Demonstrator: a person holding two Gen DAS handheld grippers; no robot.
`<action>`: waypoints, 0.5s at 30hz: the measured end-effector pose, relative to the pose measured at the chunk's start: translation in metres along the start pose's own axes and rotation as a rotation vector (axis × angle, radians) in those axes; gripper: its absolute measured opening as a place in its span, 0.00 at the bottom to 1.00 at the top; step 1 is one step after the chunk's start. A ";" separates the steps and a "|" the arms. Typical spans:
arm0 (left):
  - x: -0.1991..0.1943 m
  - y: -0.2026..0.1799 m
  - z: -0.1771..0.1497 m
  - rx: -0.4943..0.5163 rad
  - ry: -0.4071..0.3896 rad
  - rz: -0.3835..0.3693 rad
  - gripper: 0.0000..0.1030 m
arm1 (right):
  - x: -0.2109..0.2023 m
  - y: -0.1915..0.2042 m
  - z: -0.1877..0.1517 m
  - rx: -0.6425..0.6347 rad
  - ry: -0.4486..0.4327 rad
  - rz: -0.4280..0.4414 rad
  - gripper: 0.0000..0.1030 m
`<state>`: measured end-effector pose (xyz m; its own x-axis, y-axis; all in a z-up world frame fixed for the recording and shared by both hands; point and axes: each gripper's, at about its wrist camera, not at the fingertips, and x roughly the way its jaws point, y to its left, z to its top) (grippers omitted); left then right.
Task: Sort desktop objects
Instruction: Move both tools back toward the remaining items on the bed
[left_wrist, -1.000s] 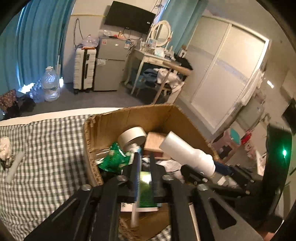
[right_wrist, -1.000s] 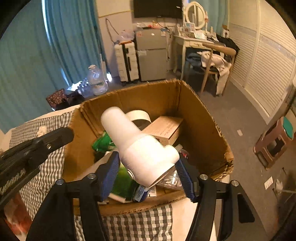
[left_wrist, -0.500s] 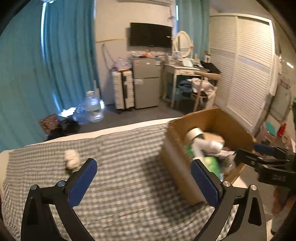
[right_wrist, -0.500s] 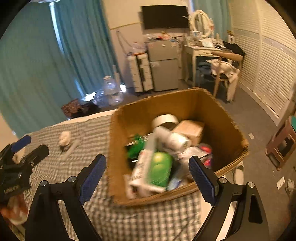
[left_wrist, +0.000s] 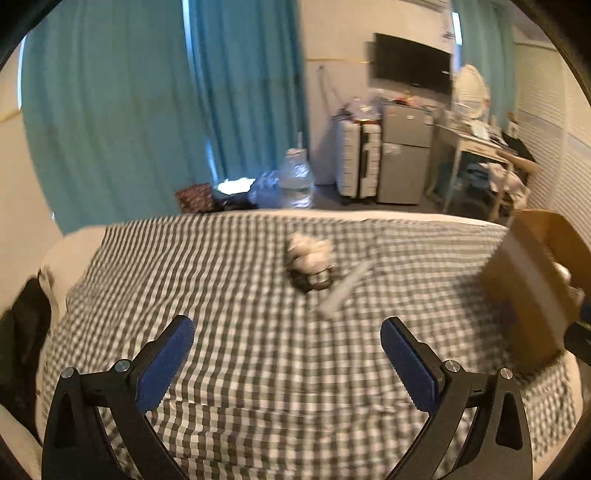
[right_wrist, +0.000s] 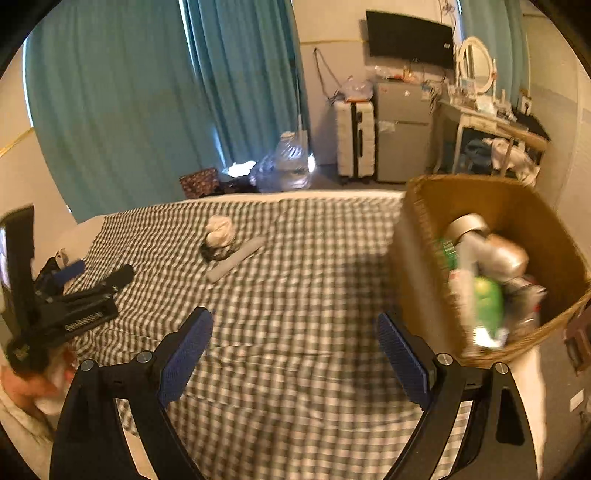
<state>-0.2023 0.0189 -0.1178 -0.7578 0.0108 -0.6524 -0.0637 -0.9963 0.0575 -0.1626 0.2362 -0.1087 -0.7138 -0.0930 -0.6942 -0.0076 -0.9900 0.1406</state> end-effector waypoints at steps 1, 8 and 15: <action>0.015 0.007 -0.005 -0.019 0.016 -0.004 1.00 | 0.012 0.005 0.000 0.003 0.013 0.010 0.84; 0.098 0.038 -0.023 -0.152 0.086 0.019 1.00 | 0.098 0.024 0.005 0.033 0.082 0.039 0.70; 0.148 0.037 -0.024 -0.167 0.105 0.107 1.00 | 0.202 0.052 0.021 0.032 0.147 0.065 0.57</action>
<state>-0.3016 -0.0185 -0.2304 -0.6819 -0.0959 -0.7252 0.1286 -0.9916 0.0102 -0.3218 0.1682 -0.2263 -0.6036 -0.1732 -0.7783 0.0107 -0.9778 0.2093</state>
